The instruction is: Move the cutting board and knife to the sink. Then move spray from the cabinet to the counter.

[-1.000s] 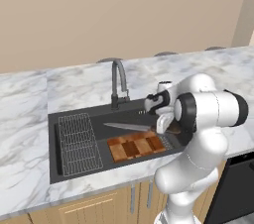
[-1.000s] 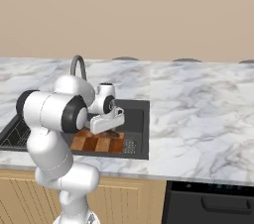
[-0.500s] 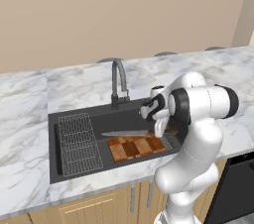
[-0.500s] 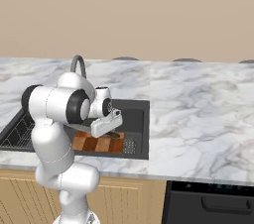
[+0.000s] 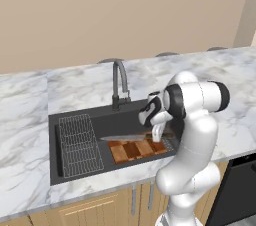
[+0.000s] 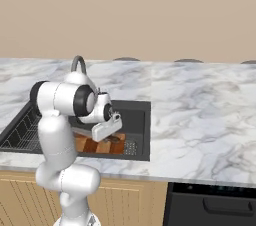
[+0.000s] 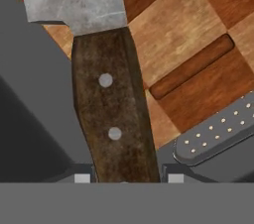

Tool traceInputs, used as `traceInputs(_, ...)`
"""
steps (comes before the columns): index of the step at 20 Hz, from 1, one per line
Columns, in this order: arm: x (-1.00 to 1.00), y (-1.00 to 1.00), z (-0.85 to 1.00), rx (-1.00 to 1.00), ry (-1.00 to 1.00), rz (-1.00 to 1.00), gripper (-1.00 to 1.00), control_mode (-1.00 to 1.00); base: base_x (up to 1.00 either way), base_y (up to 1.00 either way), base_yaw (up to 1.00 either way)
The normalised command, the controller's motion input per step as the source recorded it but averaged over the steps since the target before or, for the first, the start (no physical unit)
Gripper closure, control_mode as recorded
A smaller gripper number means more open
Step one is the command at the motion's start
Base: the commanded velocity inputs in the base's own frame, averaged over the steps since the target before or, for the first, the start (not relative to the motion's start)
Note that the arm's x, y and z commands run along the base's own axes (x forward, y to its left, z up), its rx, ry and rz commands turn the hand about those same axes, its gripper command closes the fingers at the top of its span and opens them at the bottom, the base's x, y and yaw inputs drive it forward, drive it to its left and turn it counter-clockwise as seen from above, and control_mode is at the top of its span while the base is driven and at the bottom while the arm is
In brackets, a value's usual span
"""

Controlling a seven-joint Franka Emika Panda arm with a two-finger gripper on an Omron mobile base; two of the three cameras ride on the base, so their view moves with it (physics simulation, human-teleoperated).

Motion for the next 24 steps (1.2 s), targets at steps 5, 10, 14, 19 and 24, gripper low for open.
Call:
traceInputs(5,0.34,0.02,-0.34,0.00,0.01,0.02,1.00,-1.00,0.00,0.00,0.00)
traceInputs(10,0.32,0.03,-0.36,-0.01,0.01,0.05,1.00,-1.00,0.00,0.00,0.00)
traceInputs(14,0.28,0.05,-0.39,-0.03,0.00,0.06,1.00,-1.00,0.00,0.00,0.00)
traceInputs(19,0.26,0.02,-0.34,-0.04,0.00,0.06,1.00,-1.00,0.00,0.00,0.00)
traceInputs(24,0.22,0.04,-0.37,-0.03,0.04,0.05,1.00,-1.00,0.00,0.00,0.00)
